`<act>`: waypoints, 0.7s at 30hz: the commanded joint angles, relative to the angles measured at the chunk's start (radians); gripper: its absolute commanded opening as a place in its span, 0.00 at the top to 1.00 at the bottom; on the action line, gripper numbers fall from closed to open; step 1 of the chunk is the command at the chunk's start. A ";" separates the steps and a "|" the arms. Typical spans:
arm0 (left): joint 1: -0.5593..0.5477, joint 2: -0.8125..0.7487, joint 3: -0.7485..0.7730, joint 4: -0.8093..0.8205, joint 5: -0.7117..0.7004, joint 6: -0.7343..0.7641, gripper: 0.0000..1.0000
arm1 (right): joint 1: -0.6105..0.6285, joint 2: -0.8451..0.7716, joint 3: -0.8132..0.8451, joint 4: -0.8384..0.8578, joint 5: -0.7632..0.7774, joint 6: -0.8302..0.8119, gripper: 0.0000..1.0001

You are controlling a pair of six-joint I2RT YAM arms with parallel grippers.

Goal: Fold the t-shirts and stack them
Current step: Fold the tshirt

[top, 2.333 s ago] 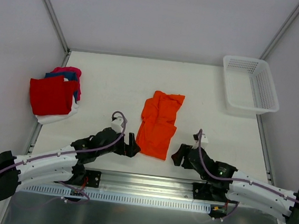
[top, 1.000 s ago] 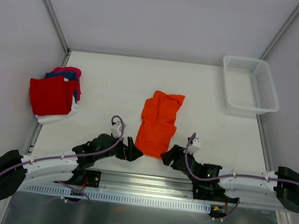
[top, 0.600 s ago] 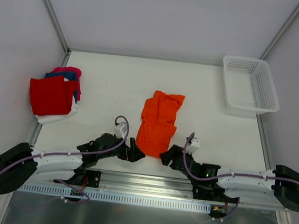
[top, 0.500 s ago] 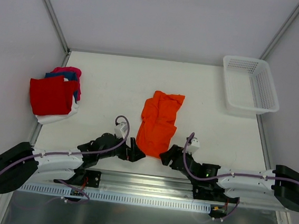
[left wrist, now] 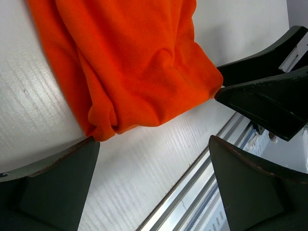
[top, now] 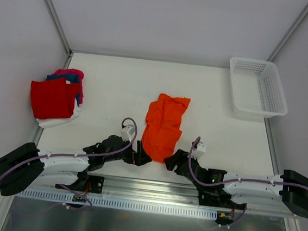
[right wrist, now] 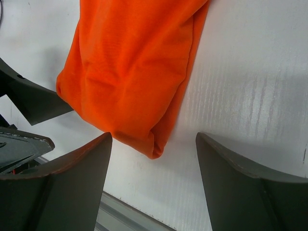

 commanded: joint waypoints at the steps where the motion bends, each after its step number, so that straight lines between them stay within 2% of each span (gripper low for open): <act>1: 0.001 0.034 0.047 0.019 0.042 0.006 0.01 | 0.007 0.029 0.039 -0.002 0.018 0.026 0.25; 9: 0.001 0.092 0.053 0.053 0.063 -0.005 0.01 | 0.017 0.089 0.040 0.048 0.009 0.041 0.25; 21: 0.001 0.082 0.053 0.033 0.071 -0.005 0.01 | 0.026 0.126 0.068 0.061 0.000 0.022 0.25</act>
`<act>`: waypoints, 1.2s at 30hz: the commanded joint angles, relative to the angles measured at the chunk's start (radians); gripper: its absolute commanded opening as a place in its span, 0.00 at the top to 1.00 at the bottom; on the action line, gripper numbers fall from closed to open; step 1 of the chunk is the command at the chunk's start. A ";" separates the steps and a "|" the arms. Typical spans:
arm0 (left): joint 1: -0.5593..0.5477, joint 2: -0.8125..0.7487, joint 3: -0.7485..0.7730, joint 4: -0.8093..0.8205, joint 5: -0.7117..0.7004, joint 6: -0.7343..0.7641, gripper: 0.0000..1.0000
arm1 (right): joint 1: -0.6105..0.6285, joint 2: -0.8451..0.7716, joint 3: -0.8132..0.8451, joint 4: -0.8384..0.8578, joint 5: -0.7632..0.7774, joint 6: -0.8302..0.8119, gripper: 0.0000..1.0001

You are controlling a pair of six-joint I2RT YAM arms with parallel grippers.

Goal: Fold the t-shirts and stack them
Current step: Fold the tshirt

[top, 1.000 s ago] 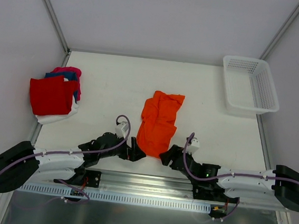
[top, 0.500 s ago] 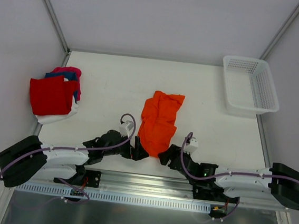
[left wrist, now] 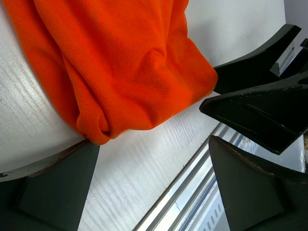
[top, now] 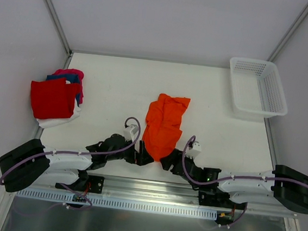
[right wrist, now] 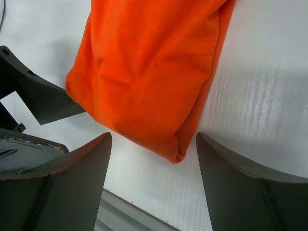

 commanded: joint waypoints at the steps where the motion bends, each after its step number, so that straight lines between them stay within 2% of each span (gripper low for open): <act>1: 0.001 -0.008 0.010 -0.004 0.019 -0.004 0.01 | 0.016 0.010 0.023 -0.008 0.005 0.009 0.25; 4: 0.001 -0.028 0.001 -0.031 0.005 -0.004 0.03 | 0.025 0.013 0.020 -0.013 0.012 0.017 0.25; 7: 0.001 -0.053 0.004 -0.064 -0.018 0.002 0.13 | 0.028 0.013 0.024 -0.021 0.015 0.019 0.25; 11: 0.001 -0.073 0.010 -0.108 -0.038 0.016 0.18 | 0.031 0.019 0.032 -0.038 0.028 0.025 0.25; 17: 0.001 -0.058 0.025 -0.157 -0.098 0.035 0.19 | 0.034 0.044 0.037 -0.050 0.045 0.039 0.25; 23: 0.004 0.053 0.079 -0.153 -0.124 0.067 0.19 | 0.034 0.068 0.055 -0.080 0.088 0.046 0.25; 30: 0.005 0.192 0.097 -0.064 -0.101 0.050 0.21 | 0.034 0.032 0.005 -0.090 0.120 0.100 0.24; 32: 0.007 0.203 0.097 -0.055 -0.087 0.050 0.30 | 0.036 0.004 -0.021 -0.097 0.136 0.108 0.24; 36: 0.007 0.193 0.094 -0.067 -0.078 0.052 0.40 | 0.034 -0.028 -0.046 -0.119 0.159 0.128 0.26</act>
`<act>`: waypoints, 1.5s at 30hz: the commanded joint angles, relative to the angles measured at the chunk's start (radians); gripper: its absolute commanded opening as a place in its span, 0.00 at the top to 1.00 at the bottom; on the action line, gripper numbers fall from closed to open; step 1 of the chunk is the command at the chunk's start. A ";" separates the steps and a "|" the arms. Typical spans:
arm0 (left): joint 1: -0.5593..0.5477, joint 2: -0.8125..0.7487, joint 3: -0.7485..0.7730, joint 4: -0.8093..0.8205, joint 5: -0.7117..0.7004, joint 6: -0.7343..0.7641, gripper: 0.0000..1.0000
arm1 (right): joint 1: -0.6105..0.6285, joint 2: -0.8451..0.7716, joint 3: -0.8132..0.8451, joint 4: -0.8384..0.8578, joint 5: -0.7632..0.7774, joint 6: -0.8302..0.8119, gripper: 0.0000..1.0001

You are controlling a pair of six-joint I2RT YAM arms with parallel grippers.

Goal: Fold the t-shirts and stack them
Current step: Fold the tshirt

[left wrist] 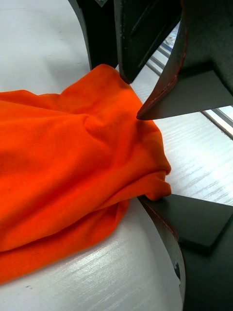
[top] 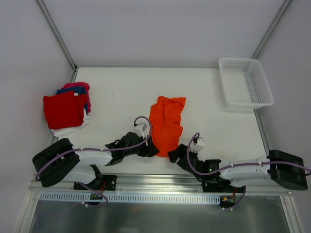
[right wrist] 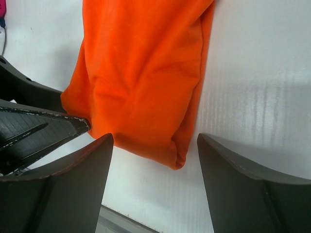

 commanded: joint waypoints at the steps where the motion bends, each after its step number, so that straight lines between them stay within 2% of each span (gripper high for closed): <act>1: 0.005 0.009 -0.013 -0.073 0.005 0.020 0.41 | 0.004 -0.020 -0.034 -0.086 0.041 0.046 0.26; 17: 0.003 -0.088 -0.009 -0.212 -0.033 -0.007 0.43 | 0.002 0.075 0.009 -0.086 0.041 0.052 0.24; 25: 0.003 -0.059 0.009 -0.248 -0.068 0.001 0.53 | -0.004 0.077 0.004 -0.072 0.039 0.053 0.25; 27: 0.003 -0.045 0.018 -0.248 -0.064 0.001 0.60 | -0.004 0.075 0.001 -0.070 0.038 0.055 0.29; 29: 0.003 -0.029 0.023 -0.248 -0.061 0.001 0.66 | -0.004 0.075 -0.002 -0.067 0.035 0.055 0.39; 30: 0.003 -0.020 0.027 -0.248 -0.058 0.000 0.74 | -0.005 0.075 -0.002 -0.066 0.035 0.055 0.46; 34: 0.003 -0.008 0.030 -0.246 -0.057 0.000 0.85 | -0.005 0.077 -0.005 -0.055 0.032 0.047 0.55; 36: 0.003 -0.006 0.030 -0.248 -0.057 0.001 0.86 | -0.005 0.080 -0.005 -0.047 0.029 0.041 0.59; 41: 0.003 -0.003 0.030 -0.248 -0.051 0.003 0.86 | -0.013 0.106 -0.002 -0.014 0.007 0.021 0.60; 45: 0.003 -0.006 0.032 -0.248 -0.047 0.001 0.85 | -0.016 0.126 0.007 0.000 0.001 0.016 0.54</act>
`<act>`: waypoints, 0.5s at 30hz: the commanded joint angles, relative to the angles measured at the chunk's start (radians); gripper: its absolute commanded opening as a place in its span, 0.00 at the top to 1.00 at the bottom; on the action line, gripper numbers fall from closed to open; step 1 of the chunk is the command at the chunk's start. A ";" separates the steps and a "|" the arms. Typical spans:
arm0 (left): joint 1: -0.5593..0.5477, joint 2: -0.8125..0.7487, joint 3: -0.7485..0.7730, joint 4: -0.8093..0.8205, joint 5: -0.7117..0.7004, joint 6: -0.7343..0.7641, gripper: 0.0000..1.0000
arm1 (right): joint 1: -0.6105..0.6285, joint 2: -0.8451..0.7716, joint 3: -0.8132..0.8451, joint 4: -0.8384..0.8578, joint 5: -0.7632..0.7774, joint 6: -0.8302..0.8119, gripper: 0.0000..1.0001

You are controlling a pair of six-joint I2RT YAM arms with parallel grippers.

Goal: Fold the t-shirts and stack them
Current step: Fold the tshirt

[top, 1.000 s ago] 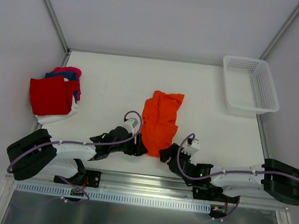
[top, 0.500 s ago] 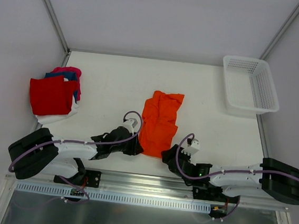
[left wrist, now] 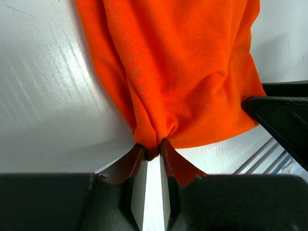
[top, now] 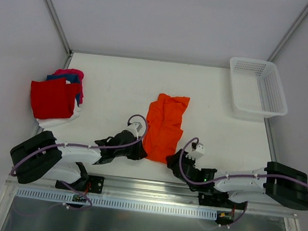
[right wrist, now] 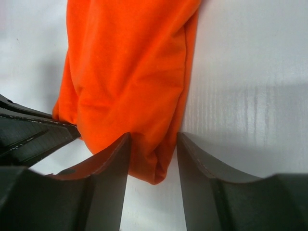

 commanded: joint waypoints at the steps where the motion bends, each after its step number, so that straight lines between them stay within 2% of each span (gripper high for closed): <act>1: 0.003 0.016 0.005 -0.073 -0.006 0.010 0.85 | -0.007 0.034 -0.001 -0.030 -0.039 -0.016 0.52; 4: 0.003 0.008 0.003 -0.079 -0.006 0.007 0.78 | -0.012 0.046 0.004 -0.025 -0.045 -0.016 0.49; 6: 0.003 -0.004 0.006 -0.100 -0.006 0.003 0.59 | -0.018 0.054 0.007 -0.023 -0.053 -0.022 0.47; 7: 0.003 -0.010 0.006 -0.105 -0.006 0.001 0.54 | -0.020 0.057 0.010 -0.020 -0.059 -0.025 0.47; 8: 0.003 -0.024 0.005 -0.111 -0.006 0.000 0.42 | -0.026 0.063 0.011 -0.011 -0.061 -0.031 0.47; 9: 0.003 -0.030 0.003 -0.126 -0.017 -0.002 0.36 | -0.029 0.068 0.011 -0.004 -0.071 -0.033 0.46; 11: 0.002 -0.053 0.002 -0.142 -0.027 -0.004 0.28 | -0.033 0.086 0.011 0.016 -0.080 -0.037 0.47; 15: 0.003 -0.094 -0.018 -0.163 -0.047 -0.007 0.27 | -0.037 0.123 0.016 0.041 -0.099 -0.039 0.46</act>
